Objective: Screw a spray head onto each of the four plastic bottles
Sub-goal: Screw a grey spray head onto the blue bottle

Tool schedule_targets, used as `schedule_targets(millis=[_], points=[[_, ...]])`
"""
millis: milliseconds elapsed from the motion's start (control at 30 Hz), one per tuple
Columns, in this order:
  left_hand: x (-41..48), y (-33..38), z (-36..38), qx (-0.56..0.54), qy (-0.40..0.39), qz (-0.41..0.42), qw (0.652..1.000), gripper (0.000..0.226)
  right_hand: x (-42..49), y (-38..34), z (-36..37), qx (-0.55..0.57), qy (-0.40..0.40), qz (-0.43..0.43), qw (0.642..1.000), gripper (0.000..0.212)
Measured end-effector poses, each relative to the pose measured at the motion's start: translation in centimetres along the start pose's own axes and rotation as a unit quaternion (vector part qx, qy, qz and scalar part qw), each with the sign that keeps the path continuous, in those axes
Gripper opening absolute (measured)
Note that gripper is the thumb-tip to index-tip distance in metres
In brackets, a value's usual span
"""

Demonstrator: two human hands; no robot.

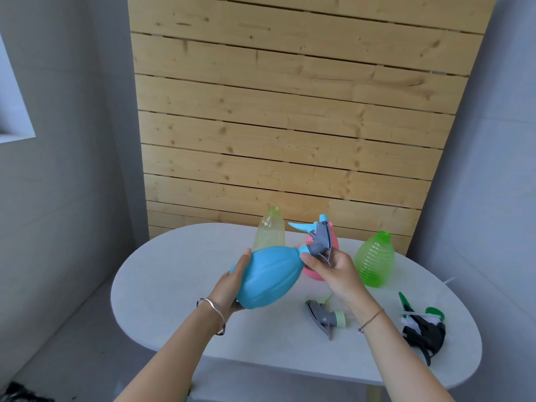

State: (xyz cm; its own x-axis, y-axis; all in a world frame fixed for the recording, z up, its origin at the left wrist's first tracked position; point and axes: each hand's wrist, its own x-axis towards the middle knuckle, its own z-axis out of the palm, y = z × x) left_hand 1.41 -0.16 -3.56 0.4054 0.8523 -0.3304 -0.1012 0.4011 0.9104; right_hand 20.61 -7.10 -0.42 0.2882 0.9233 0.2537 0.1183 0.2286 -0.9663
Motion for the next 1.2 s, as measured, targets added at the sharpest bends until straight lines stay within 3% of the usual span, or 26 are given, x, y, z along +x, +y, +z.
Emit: schedule_targets(millis=[100,200,267,333,400,467,567,667,767,900,967,1100,1200], points=[[-0.3,0.0,0.1,-0.004,-0.02,-0.013,1.0,0.063,0.2,0.3,0.3,0.027,0.03,-0.001,0.999,0.011],[-0.8,0.2,0.1,0.068,-0.035,-0.048,0.996,0.064,0.2,0.6,0.3,0.033,0.063,0.029,0.997,0.01],[-0.6,0.3,-0.1,0.078,-0.031,-0.017,0.996,0.055,0.2,0.7,0.3,0.025,0.072,0.041,0.996,0.008],[-0.6,0.5,-0.4,0.011,-0.04,0.037,0.998,0.053,0.3,0.9,0.2,0.037,0.097,0.05,0.993,0.011],[-0.5,0.9,-0.7,-0.05,-0.085,0.059,0.993,0.068,0.4,1.0,-0.1,0.061,0.115,0.065,0.989,0.023],[-0.7,0.8,-0.7,-0.034,-0.131,0.052,0.989,0.064,0.5,1.0,0.0,0.087,0.113,0.075,0.987,0.032],[-1.3,0.6,-0.3,0.03,-0.121,-0.007,0.992,0.052,0.5,1.0,0.5,0.086,0.101,0.075,0.988,0.025],[-0.8,0.8,-0.6,0.001,-0.094,0.063,0.994,0.052,0.5,1.0,0.6,0.093,0.104,0.076,0.987,0.022],[-0.7,1.5,-1.4,-0.006,-0.115,0.123,0.986,0.066,0.5,1.2,0.5,0.117,0.1,0.086,0.984,0.035],[-1.0,1.3,-1.4,0.008,-0.134,0.021,0.991,0.058,0.5,1.2,0.9,0.115,0.088,0.082,0.986,0.02],[-0.9,1.2,-1.4,-0.004,-0.113,0.035,0.993,0.061,0.5,1.2,1.0,0.115,0.093,0.077,0.986,0.019],[-0.9,1.8,-1.6,-0.007,-0.11,0.126,0.986,0.072,0.6,1.2,1.0,0.147,0.105,0.094,0.979,0.041],[-1.2,1.6,-1.5,0.014,-0.143,0.072,0.987,0.065,0.4,1.0,1.1,0.145,0.1,0.091,0.98,0.029]])
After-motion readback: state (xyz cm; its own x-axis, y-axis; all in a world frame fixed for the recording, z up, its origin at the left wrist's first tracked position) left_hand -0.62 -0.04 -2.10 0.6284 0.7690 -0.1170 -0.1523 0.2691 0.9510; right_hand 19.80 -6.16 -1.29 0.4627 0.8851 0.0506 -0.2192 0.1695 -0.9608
